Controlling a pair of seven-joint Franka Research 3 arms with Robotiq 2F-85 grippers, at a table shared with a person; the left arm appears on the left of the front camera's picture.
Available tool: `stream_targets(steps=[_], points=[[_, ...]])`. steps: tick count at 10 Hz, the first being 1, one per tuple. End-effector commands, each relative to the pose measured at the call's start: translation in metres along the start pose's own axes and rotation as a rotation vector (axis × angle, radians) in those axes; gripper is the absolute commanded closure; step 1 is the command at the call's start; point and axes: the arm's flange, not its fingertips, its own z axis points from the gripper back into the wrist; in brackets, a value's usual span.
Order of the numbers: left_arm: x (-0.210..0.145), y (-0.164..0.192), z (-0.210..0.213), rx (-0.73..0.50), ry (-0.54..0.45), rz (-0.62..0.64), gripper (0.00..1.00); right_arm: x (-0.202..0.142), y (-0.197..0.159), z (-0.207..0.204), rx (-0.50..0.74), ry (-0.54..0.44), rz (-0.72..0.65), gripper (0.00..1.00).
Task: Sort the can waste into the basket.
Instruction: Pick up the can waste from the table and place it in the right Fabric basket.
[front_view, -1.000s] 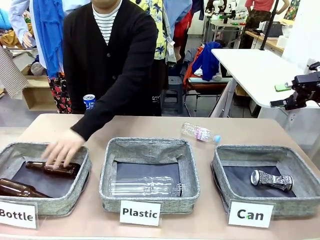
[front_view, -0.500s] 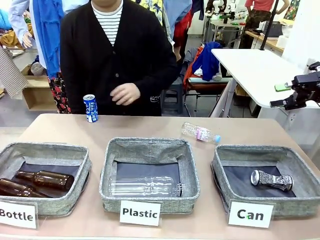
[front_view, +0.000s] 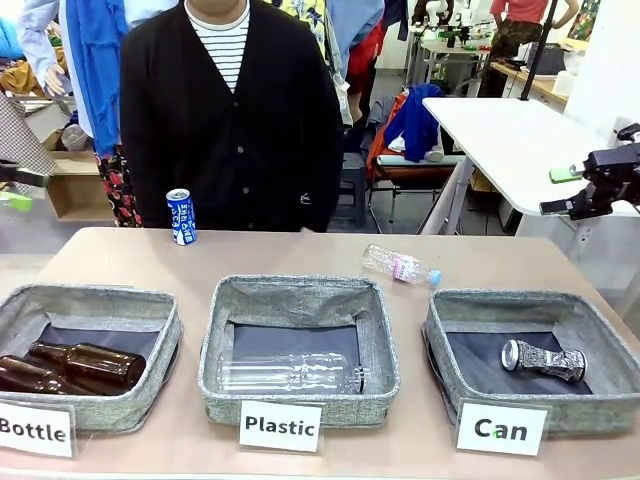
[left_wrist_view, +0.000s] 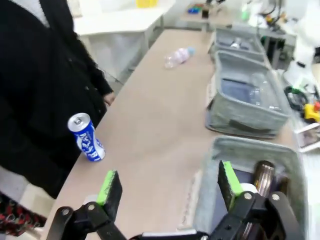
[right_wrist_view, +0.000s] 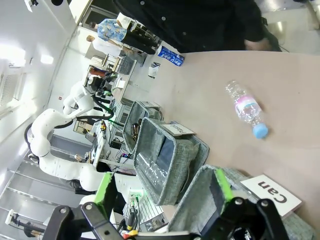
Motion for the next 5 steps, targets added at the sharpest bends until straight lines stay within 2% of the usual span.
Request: stream_targets(steps=[1,3,5], points=[[-0.009,0.023,-0.028,0.015,0.023,0.041,0.00,0.001,0.003,0.001,0.006,0.004,0.012,0.00],[-0.024,0.053,-0.082,-0.042,0.041,0.075,0.00,0.001,0.003,0.001,0.006,0.004,0.012,0.00],[-0.037,0.080,-0.124,0.025,0.032,0.136,0.00,0.001,0.003,0.001,0.006,0.004,0.012,0.00]])
